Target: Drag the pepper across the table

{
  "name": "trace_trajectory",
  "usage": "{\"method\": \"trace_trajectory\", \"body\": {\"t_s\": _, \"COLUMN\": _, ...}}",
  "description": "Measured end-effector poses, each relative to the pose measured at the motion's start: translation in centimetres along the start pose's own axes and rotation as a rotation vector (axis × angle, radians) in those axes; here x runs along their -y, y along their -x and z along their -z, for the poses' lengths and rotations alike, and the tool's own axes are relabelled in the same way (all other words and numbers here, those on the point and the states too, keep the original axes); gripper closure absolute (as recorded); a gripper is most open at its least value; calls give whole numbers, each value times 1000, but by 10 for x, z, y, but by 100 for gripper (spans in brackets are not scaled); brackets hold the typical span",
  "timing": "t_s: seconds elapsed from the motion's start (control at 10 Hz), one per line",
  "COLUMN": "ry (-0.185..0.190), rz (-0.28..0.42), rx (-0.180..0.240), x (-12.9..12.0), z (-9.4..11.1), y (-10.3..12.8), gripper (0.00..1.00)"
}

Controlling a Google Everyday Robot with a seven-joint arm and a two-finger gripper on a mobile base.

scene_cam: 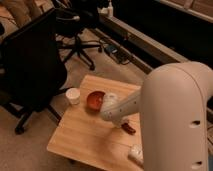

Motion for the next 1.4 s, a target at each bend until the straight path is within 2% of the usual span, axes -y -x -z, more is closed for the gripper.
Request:
{"method": "trace_trajectory", "body": {"t_s": 0.4, "ry": -23, "rz": -45, "rx": -38, "x": 25, "z": -11, "y": 0, "gripper": 54}}
{"method": "trace_trajectory", "body": {"t_s": 1.0, "ry": -40, "rz": -102, "rx": -85, "x": 48, "z": -28, "y": -7, "gripper": 54}}
{"method": "trace_trajectory", "body": {"t_s": 1.4, "ry": -37, "rz": -186, "rx": -107, "x": 76, "z": -34, "y": -17, "gripper": 54}}
